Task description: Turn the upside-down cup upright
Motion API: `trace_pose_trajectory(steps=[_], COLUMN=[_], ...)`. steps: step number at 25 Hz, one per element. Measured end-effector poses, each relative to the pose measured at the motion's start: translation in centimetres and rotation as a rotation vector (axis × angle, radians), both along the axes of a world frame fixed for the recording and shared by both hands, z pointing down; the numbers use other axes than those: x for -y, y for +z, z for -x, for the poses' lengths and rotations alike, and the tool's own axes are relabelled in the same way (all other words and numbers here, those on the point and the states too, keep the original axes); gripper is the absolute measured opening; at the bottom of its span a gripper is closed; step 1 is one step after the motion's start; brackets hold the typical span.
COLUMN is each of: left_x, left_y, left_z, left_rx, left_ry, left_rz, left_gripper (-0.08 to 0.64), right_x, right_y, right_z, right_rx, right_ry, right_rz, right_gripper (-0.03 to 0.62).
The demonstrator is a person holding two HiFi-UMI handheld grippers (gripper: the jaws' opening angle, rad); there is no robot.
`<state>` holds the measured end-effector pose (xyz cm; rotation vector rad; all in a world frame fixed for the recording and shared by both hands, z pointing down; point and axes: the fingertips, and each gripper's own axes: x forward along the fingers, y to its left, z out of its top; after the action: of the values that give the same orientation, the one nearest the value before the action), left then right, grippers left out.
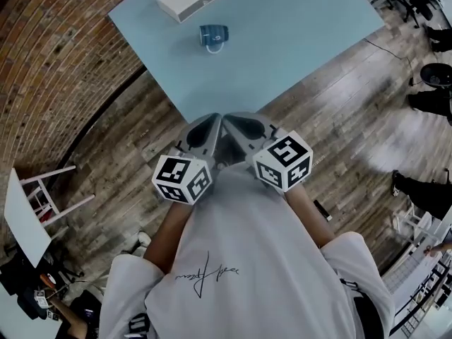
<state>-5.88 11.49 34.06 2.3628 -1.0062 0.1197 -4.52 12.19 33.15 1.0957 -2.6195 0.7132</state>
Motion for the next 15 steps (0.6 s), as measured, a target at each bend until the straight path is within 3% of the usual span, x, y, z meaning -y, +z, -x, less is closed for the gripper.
trace_pose_trajectory(steps=[15], left_x=[7.6], left_y=[-1.0], left_z=[-3.2], left_rx=[0.017], left_ry=[-0.095], left_rz=[-0.033], left_gripper=[0.009], right_x=[7.4], right_y=[-0.6], right_z=[-3.4], right_rx=[0.037], right_ry=[-0.111], right_rz=[-0.020], right_gripper=[0.020])
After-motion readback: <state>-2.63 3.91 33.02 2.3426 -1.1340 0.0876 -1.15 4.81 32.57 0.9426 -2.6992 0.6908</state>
